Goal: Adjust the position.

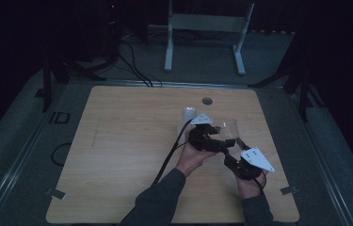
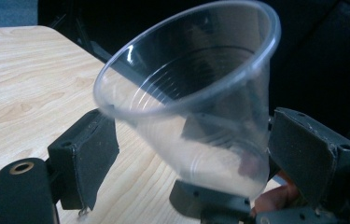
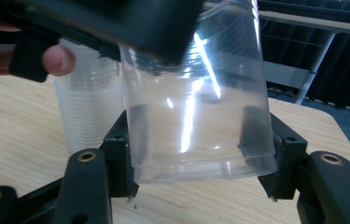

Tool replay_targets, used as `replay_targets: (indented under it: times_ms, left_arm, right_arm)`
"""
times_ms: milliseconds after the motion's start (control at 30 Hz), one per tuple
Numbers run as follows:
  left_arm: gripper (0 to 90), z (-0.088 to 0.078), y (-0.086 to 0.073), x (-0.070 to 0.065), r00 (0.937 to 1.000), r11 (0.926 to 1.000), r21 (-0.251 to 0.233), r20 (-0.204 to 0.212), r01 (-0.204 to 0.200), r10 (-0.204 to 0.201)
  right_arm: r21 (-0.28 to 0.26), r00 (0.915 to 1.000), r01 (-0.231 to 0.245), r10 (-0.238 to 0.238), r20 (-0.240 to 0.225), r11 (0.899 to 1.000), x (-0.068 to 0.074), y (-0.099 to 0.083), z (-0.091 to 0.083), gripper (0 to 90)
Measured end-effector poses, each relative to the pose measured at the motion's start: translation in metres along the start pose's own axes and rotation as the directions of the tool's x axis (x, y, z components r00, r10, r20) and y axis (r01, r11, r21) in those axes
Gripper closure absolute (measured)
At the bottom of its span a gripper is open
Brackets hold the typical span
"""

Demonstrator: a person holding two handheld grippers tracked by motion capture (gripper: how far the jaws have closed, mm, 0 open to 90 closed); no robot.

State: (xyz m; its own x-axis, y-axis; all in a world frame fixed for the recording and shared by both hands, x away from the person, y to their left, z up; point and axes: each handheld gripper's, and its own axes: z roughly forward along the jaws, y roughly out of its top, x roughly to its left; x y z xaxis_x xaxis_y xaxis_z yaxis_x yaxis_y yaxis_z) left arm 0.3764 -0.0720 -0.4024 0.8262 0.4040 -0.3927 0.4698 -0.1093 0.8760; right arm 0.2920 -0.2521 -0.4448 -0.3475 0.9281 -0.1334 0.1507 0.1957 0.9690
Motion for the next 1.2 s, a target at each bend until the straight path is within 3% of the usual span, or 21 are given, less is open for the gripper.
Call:
replay_targets:
  times_ms: [200, 400, 700, 933, 1100, 1200]
  left_arm:
    - [17.9, 0.000, 0.001, 0.004, 0.9990, 0.9988, -0.029, 0.020, 0.040, -0.040]
    - [21.8, -0.002, 0.002, 0.003, 0.9988, 0.9977, -0.049, 0.018, 0.046, -0.045]
    - [28.1, -0.003, 0.002, -0.002, 0.9999, 0.9982, -0.058, 0.005, 0.014, -0.014]
    - [29.6, -0.004, 0.002, -0.003, 1.0000, 0.9981, -0.061, 0.001, -0.009, 0.009]
    - [29.6, -0.004, 0.000, -0.005, 0.9983, 0.9978, -0.045, -0.036, -0.048, 0.047]
    - [29.6, -0.003, -0.001, -0.007, 0.9934, 0.9960, -0.022, -0.077, -0.087, 0.085]
  right_arm:
    - [-0.001, 0.9997, 0.015, -0.015, -0.017, 1.000, 0.002, 0.000, 0.001, 41.1]
    - [0.006, 0.9995, 0.017, -0.017, -0.027, 1.000, 0.002, -0.001, 0.002, 40.6]
    - [0.012, 0.9994, 0.014, -0.013, -0.033, 1.000, 0.001, -0.001, 0.003, 40.1]
    - [0.026, 0.9975, 0.016, -0.014, -0.069, 1.000, -0.002, 0.002, 0.002, 36.7]
    - [0.046, 0.9947, 0.027, -0.022, -0.101, 0.999, -0.005, 0.006, 0.001, 30.0]
    - [0.052, 0.9931, 0.033, -0.027, -0.114, 0.998, -0.006, 0.008, 0.001, 29.6]
